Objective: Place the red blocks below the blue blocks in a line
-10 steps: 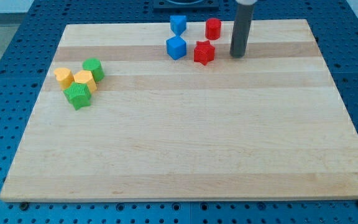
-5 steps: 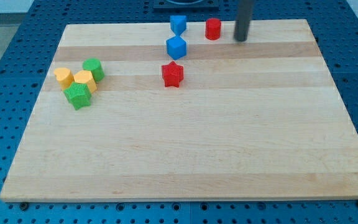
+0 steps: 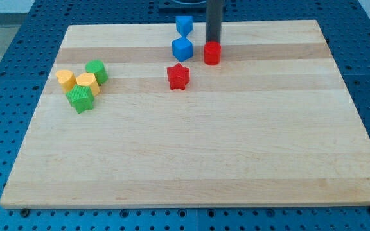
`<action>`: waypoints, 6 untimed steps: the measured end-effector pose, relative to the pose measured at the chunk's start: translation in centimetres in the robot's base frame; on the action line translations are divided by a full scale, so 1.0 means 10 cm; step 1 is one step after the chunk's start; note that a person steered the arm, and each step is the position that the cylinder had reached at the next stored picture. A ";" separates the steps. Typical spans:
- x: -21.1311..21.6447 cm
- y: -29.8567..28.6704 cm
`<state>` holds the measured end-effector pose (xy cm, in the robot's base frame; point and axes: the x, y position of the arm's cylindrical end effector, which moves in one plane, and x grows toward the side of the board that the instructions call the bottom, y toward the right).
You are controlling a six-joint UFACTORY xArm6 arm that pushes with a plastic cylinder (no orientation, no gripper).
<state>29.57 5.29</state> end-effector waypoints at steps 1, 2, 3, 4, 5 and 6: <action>0.71 -0.01; 0.98 0.05; 1.23 0.12; 1.36 0.11; 1.36 -0.27; 1.42 -0.40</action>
